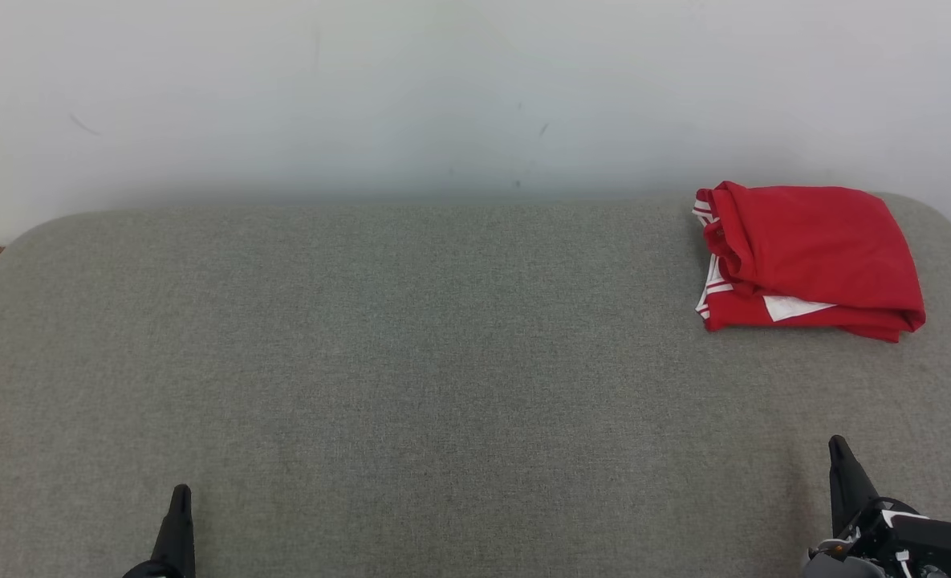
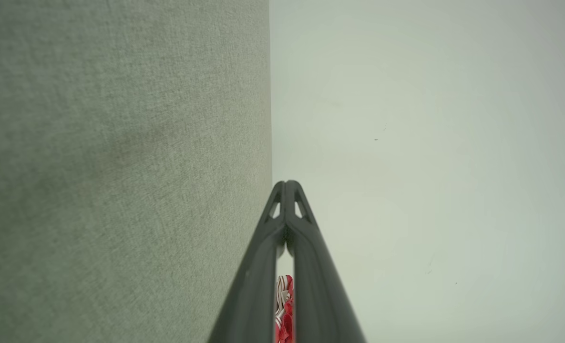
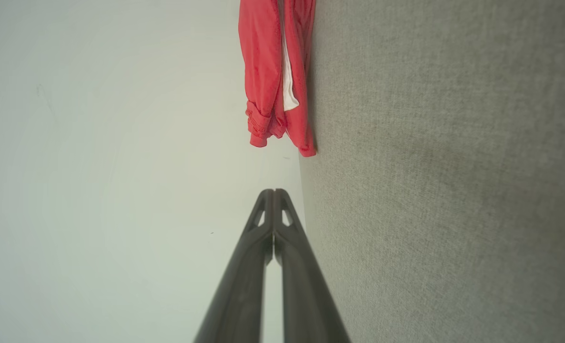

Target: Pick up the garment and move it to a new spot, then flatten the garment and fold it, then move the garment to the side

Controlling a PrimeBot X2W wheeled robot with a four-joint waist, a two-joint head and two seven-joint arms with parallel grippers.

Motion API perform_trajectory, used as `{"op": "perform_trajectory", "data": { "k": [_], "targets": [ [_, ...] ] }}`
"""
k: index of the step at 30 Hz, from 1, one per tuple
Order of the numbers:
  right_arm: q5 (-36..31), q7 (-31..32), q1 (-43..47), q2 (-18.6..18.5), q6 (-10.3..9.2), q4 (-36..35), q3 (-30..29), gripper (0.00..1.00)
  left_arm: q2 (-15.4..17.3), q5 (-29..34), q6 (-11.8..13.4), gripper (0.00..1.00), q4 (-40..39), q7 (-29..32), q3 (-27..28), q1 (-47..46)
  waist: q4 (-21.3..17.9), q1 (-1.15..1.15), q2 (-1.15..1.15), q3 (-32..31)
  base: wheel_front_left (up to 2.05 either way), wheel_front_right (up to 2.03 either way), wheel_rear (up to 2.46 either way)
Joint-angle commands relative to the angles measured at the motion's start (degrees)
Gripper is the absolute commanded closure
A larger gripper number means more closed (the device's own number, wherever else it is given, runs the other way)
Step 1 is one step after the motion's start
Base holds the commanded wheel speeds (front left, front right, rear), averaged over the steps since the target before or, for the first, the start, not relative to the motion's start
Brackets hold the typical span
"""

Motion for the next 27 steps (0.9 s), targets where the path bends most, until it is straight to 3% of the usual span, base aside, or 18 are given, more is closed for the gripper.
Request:
{"op": "perform_trajectory", "data": {
  "k": [1, 27],
  "targets": [
    [-0.22, 0.21, -0.32, 0.12, -0.01, 0.04, -0.09, 1.00, 0.25, -0.21, -0.16, 1.00, 0.17, -0.02, 0.16, -0.25, 0.00, 0.00, 0.00, 0.00, 0.00, 0.00, 0.00],
    [-0.34, 0.31, -0.32, 0.19, 0.00, 0.03, -0.19, 1.00, 0.26, -0.21, -0.16, 1.00, 0.17, -0.02, 0.16, -0.25, 0.00, 0.00, 0.00, 0.00, 0.00, 0.00, 0.00]
  ]
}}
